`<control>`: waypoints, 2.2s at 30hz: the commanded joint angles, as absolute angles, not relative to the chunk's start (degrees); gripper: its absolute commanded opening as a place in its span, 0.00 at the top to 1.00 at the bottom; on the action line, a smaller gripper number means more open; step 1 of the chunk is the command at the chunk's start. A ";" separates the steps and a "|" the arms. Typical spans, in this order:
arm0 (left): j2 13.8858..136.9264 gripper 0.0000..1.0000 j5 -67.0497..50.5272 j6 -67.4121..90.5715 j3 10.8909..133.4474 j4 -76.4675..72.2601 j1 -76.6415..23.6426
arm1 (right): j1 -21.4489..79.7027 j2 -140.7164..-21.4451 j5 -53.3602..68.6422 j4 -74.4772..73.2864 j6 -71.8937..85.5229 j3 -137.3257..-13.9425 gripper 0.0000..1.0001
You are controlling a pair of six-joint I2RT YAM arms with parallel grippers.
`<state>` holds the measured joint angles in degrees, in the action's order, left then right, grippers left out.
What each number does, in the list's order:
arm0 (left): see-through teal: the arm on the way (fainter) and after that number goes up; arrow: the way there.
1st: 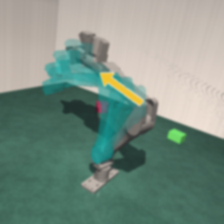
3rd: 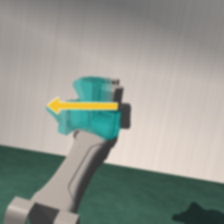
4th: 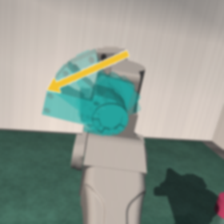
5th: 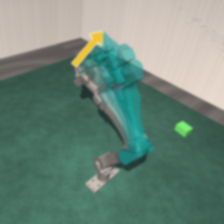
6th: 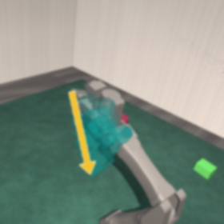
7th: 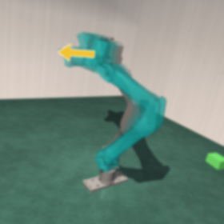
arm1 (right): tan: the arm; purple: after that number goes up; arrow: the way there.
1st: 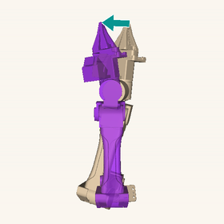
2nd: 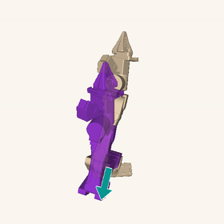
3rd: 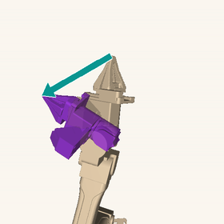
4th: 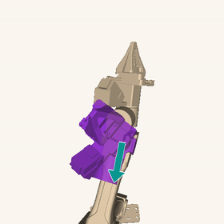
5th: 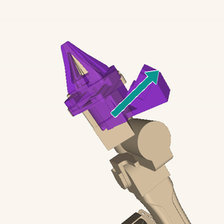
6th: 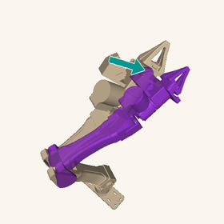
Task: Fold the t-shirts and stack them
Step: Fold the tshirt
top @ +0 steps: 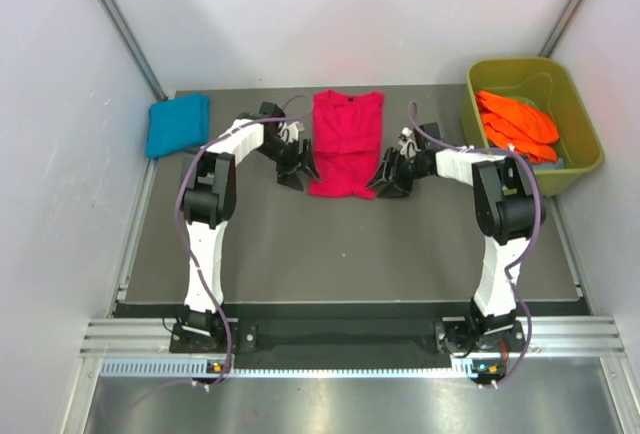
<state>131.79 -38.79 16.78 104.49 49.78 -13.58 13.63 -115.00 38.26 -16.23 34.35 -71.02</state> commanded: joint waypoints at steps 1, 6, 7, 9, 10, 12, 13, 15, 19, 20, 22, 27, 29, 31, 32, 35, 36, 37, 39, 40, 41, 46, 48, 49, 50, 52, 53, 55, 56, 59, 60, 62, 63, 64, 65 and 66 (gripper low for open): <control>132.80 0.29 -40.60 17.84 103.71 47.55 -13.89 | 15.38 -116.72 37.71 -15.03 34.89 -71.98 0.47; 133.15 0.33 -41.92 18.19 103.27 47.90 -13.89 | 16.08 -116.89 37.53 -16.08 34.81 -71.98 0.48; 133.24 0.35 -42.10 18.19 103.10 47.99 -13.89 | 16.26 -116.81 37.53 -16.00 34.80 -71.90 0.49; 133.42 0.37 -42.88 18.37 102.83 47.99 -13.89 | 16.52 -116.81 37.53 -15.47 35.07 -71.46 0.51; 133.42 0.41 -43.15 18.46 102.40 47.81 -13.89 | 16.78 -116.89 37.62 -15.03 35.50 -71.19 0.55; 133.59 0.47 -43.59 18.81 101.95 47.64 -13.89 | 17.14 -117.07 38.14 -14.50 35.68 -71.19 0.72; 133.51 0.53 -44.20 18.81 101.69 47.72 -13.89 | 17.49 -117.16 38.14 -14.33 35.68 -71.37 0.77; 133.51 0.62 -44.82 18.55 101.34 48.07 -13.89 | 17.67 -117.07 38.14 -14.33 35.60 -71.89 0.88; 132.72 0.84 -45.79 18.72 100.55 47.90 -13.89 | 17.49 -116.11 37.53 -14.41 34.81 -72.07 0.98; 132.54 0.88 -45.97 18.81 100.46 47.90 -13.89 | 17.49 -115.76 37.44 -14.59 34.72 -71.98 0.98; 131.67 1.00 -46.14 18.81 100.37 47.90 -13.80 | 17.14 -114.36 37.09 -14.76 34.54 -71.19 1.00; 128.59 1.00 -46.23 17.23 100.81 49.22 -13.54 | 15.74 -109.35 37.18 -15.99 33.31 -69.53 1.00; 126.66 1.00 -46.23 16.44 101.07 49.83 -13.54 | 14.86 -106.36 37.09 -16.78 32.43 -69.08 1.00; 124.47 1.00 -45.97 16.00 100.99 50.27 -13.54 | 13.98 -103.38 37.09 -17.75 31.73 -68.21 1.00; 123.67 1.00 -45.79 15.47 100.99 50.62 -13.54 | 13.80 -102.23 37.18 -18.10 31.29 -67.51 1.00; 120.51 1.00 -45.09 14.68 100.46 50.89 -13.54 | 13.18 -98.09 37.18 -18.81 30.50 -65.49 1.00; 119.72 1.00 -45.17 14.50 100.02 50.71 -13.54 | 13.18 -97.04 37.35 -18.72 30.50 -64.96 1.00; 117.97 1.00 -44.48 14.33 99.93 50.71 -13.71 | 13.10 -95.20 37.35 -18.72 30.32 -64.43 1.00; 116.20 1.00 -44.04 13.80 99.67 50.80 -13.97 | 13.10 -92.57 37.27 -18.46 30.32 -62.85 1.00; 114.36 1.00 -43.77 13.54 99.58 50.97 -14.15 | 13.10 -91.77 37.18 -18.63 30.24 -62.49 1.00; 113.39 1.00 -43.25 13.10 99.58 51.15 -14.24 | 13.10 -90.97 37.18 -18.72 30.06 -62.06 1.00; 106.54 1.00 -41.75 11.96 98.44 51.68 -15.20 | 13.10 -85.00 36.48 -20.30 28.65 -62.05 1.00; 104.51 1.00 -40.35 11.60 96.95 51.68 -15.73 | 13.18 -82.37 35.95 -20.65 28.22 -61.88 1.00; 102.67 1.00 -39.56 11.51 96.42 51.33 -15.73 | 13.10 -81.66 35.77 -20.65 28.13 -61.44 1.00; 101.79 1.00 -39.03 11.34 95.81 51.24 -15.73 | 12.83 -80.87 35.51 -20.92 28.04 -60.22 1.00; 99.85 1.00 -38.93 10.55 94.31 51.94 -15.65 | 12.57 -78.76 35.07 -21.44 27.86 -58.72 1.00; 99.23 1.00 -39.46 10.46 93.70 52.29 -15.73 | 12.57 -78.05 34.89 -21.71 27.86 -57.58 1.00; 96.95 1.00 -39.55 10.55 90.98 52.47 -15.73 | 12.39 -76.21 34.37 -21.88 27.77 -56.87 1.00; 96.25 1.00 -39.55 10.81 89.84 52.82 -15.73 | 12.31 -75.68 34.37 -22.93 27.34 -56.60 1.00; 93.08 1.00 -39.73 10.99 84.91 52.82 -15.73 | 12.39 -74.27 34.72 -24.78 25.84 -55.73 1.00; 91.86 1.00 -39.81 11.07 82.81 52.65 -15.73 | 12.31 -73.57 34.46 -24.70 25.75 -55.29 1.00; 91.15 1.00 -39.64 11.25 81.57 52.47 -15.73 | 12.30 -73.30 34.19 -23.56 26.01 -54.67 1.00; 91.14 1.00 -39.46 11.25 81.74 52.47 -15.73 | 12.39 -73.56 33.93 -23.12 26.28 -54.76 1.00; 91.32 1.00 -39.11 11.08 82.00 52.56 -15.73 | 12.31 -73.91 33.84 -22.68 26.28 -54.93 1.00; 91.75 1.00 -38.94 10.99 82.44 52.65 -15.65 | 12.30 -74.35 33.84 -21.89 26.28 -55.71 1.00; 92.98 1.00 -38.85 10.99 83.40 52.56 -15.56 | 12.22 -75.75 33.58 -21.54 26.28 -56.33 1.00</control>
